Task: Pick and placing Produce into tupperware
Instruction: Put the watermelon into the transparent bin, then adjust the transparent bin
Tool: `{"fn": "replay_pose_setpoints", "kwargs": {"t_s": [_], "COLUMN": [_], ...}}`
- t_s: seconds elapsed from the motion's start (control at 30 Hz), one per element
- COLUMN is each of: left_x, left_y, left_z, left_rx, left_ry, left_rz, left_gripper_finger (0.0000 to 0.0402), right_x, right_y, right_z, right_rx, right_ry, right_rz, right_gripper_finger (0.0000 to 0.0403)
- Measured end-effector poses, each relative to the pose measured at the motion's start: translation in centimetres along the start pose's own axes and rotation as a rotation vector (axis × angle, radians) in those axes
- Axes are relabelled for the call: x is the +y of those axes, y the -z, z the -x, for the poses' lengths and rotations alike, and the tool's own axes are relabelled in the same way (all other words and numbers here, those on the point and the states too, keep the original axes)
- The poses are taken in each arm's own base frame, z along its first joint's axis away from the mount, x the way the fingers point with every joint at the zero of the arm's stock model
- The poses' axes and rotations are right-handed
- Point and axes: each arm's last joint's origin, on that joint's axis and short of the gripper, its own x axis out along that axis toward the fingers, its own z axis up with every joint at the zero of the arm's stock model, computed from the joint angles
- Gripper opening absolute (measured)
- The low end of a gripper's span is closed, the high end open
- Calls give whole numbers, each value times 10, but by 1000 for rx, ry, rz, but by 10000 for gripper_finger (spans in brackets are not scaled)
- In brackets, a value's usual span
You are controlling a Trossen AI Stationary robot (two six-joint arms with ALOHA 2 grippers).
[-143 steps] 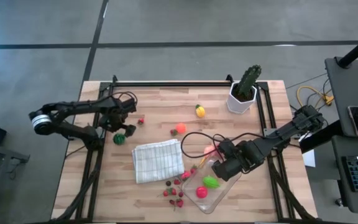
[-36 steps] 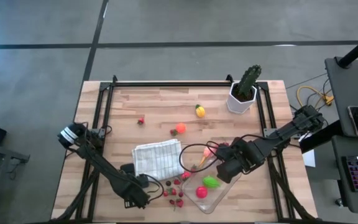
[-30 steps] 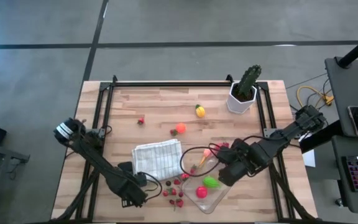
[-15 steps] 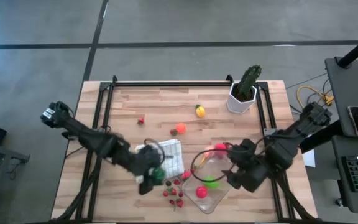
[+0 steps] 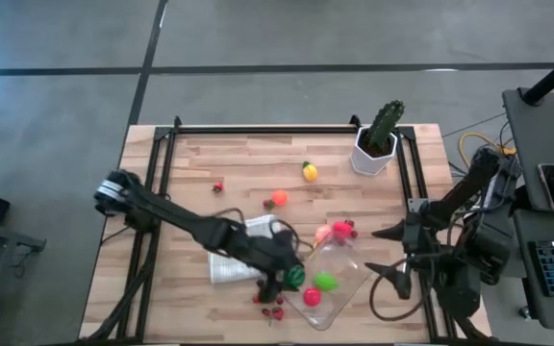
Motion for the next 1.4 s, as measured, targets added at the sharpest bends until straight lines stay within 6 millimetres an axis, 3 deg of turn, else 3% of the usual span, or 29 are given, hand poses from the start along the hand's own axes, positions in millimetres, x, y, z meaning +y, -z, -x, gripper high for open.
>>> {"fn": "replay_pose_setpoints", "kwargs": {"t_s": [0.23,0.37,0.5,0.77,0.9,1.03,1.17,1.4], "left_x": [3,3,4,6,7,8,9,10], "left_y": [10,5,11,7,-3,-16,-29,-38], "left_z": [-40,-42,-44,-40,-24,6,46,113], "left_rx": [81,87,146,127,92,64,17,-35], "left_ry": [66,61,61,61,-13,-132,-268,-435], "left_rz": [22,129,224,175,176,173,190,281], "left_gripper_finger": [269,278,299,338,340,340,340,341], "right_x": [-2,-2,-2,-1,2,10,14,5], "right_y": [-1,0,2,4,3,3,3,-5], "right_z": [1,0,-1,-1,-1,-1,-3,-20], "right_rx": [1,3,9,37,38,142,140,122], "right_ry": [2,6,17,11,-5,-76,-98,-7], "right_rz": [7,14,16,-19,-170,-336,-335,-281], "right_gripper_finger": [370,370,370,370,370,370,370,370]}}
